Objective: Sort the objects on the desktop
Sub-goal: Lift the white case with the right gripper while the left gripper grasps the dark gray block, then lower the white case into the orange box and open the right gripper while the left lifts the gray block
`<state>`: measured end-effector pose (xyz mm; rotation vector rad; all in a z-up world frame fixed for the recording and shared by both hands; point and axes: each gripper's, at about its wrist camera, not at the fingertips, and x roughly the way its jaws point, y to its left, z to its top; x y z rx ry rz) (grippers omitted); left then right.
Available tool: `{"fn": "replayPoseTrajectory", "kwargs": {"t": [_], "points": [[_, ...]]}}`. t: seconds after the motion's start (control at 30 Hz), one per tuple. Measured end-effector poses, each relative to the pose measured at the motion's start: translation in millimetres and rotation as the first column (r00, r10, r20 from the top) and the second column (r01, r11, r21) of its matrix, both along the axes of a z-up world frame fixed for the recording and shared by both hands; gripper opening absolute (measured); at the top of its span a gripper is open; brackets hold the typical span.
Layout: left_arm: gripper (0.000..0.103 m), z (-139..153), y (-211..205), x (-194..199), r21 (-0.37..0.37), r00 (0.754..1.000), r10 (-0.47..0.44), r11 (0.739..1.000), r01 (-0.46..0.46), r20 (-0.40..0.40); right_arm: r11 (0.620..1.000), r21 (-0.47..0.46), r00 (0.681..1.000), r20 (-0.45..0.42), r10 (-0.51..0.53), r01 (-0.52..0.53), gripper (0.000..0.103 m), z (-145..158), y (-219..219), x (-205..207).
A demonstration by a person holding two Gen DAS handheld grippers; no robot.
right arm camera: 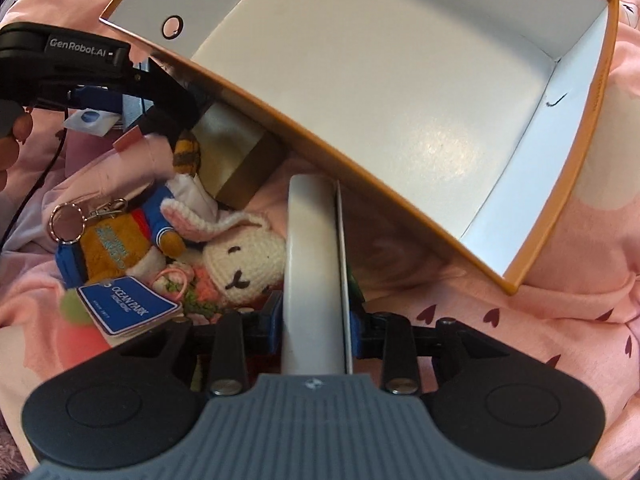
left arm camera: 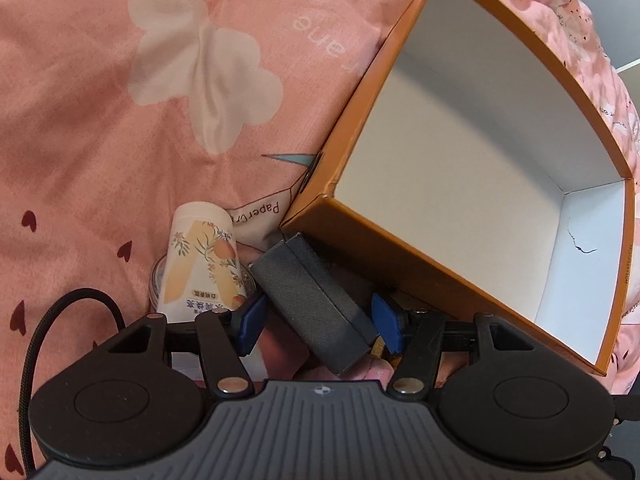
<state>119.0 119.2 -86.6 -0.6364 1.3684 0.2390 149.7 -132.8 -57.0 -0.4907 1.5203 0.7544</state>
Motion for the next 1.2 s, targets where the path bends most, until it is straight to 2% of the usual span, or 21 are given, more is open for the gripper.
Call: {"fn": "replayPoseTrajectory", "kwargs": {"t": [0.13,0.2,0.37,0.5,0.63,0.73,0.83,0.93,1.07,1.2], "points": [[0.059,-0.4,5.7,-6.3,-0.022,1.0,0.009,1.0,-0.009,0.005,1.0,0.003,0.999,0.032,0.019,-0.019,0.032,5.8,0.0,-8.2],[0.052,2.7,8.0,-10.7,-0.029,1.0,0.009,1.0,-0.009,0.016,1.0,0.003,0.998,0.047,0.029,-0.03,0.032,9.9,0.5,-12.4],[0.051,15.7,9.9,-22.4,-0.022,0.997,-0.014,1.0,0.015,0.075,0.998,0.028,0.995,0.093,0.047,-0.05,0.032,25.4,3.3,-22.3],[0.042,34.2,8.7,-32.0,0.014,0.99,-0.041,0.999,0.04,0.137,0.996,0.056,0.991,0.124,0.059,-0.066,0.032,40.5,5.1,-29.1],[0.04,55.8,11.2,-44.5,0.016,0.979,-0.086,0.996,0.085,0.187,0.992,0.085,0.985,0.156,0.075,-0.089,0.031,56.5,12.8,-39.5],[0.04,66.4,11.4,-48.9,0.024,0.968,-0.12,0.993,0.118,0.22,0.987,0.125,0.98,0.184,0.076,-0.1,0.031,80.1,1.3,-33.4],[0.04,84.2,9.7,-57.9,0.045,0.953,-0.163,0.987,0.157,0.253,0.979,0.175,0.974,0.218,0.063,-0.102,0.031,99.0,3.8,-37.5],[0.04,100.1,10.0,-59.3,0.016,0.936,-0.192,0.98,0.196,0.294,0.966,0.243,0.969,0.246,0.029,-0.091,0.031,118.5,9.5,-35.9],[0.039,135.5,6.8,-59.5,0.096,0.889,-0.258,0.966,0.239,0.38,0.942,0.331,0.958,0.283,-0.048,-0.051,0.031,140.1,16.6,-16.5],[0.039,156.8,3.1,-39.5,0.165,0.855,-0.3,0.953,0.252,0.424,0.906,0.42,0.951,0.252,-0.178,0.058,0.032,131.8,34.3,18.8]]}}
